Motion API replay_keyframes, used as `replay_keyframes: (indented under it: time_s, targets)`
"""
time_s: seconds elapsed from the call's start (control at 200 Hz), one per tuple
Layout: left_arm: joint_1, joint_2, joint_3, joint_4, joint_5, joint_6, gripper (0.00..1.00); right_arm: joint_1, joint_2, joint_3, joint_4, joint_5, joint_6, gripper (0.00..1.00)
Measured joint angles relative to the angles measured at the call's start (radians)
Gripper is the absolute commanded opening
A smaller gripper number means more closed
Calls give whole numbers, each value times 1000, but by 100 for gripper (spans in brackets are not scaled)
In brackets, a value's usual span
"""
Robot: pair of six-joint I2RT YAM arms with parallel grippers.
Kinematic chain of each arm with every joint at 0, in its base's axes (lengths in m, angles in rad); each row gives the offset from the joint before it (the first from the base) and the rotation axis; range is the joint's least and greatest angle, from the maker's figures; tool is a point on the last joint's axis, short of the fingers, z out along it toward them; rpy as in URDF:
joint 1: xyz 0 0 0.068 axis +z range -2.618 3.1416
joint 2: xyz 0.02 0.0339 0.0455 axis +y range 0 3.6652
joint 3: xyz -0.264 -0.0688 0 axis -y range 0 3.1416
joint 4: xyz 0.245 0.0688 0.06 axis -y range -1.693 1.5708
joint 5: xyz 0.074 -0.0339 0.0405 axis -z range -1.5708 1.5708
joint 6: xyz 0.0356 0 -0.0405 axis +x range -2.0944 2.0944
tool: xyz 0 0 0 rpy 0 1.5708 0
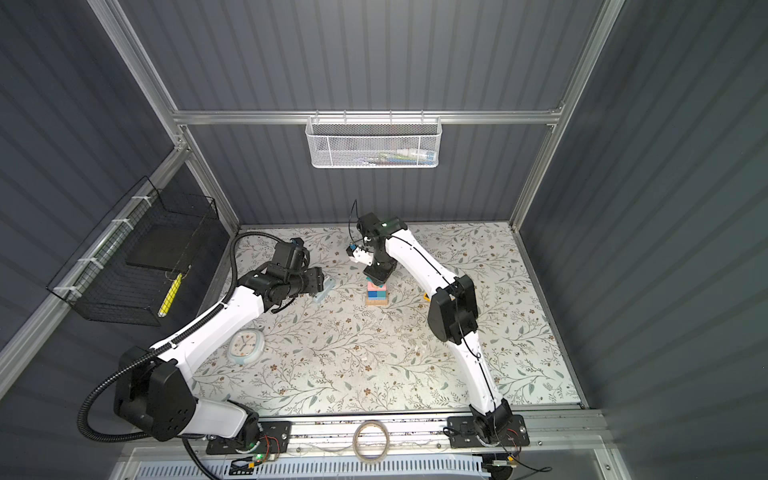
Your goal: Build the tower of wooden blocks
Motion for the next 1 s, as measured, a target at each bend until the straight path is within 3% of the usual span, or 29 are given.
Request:
replay_keyframes:
  time_s: [1.001]
  targets:
    - [0, 9, 2, 0, 8, 0, 72, 0, 0, 0, 14, 19, 4, 38]
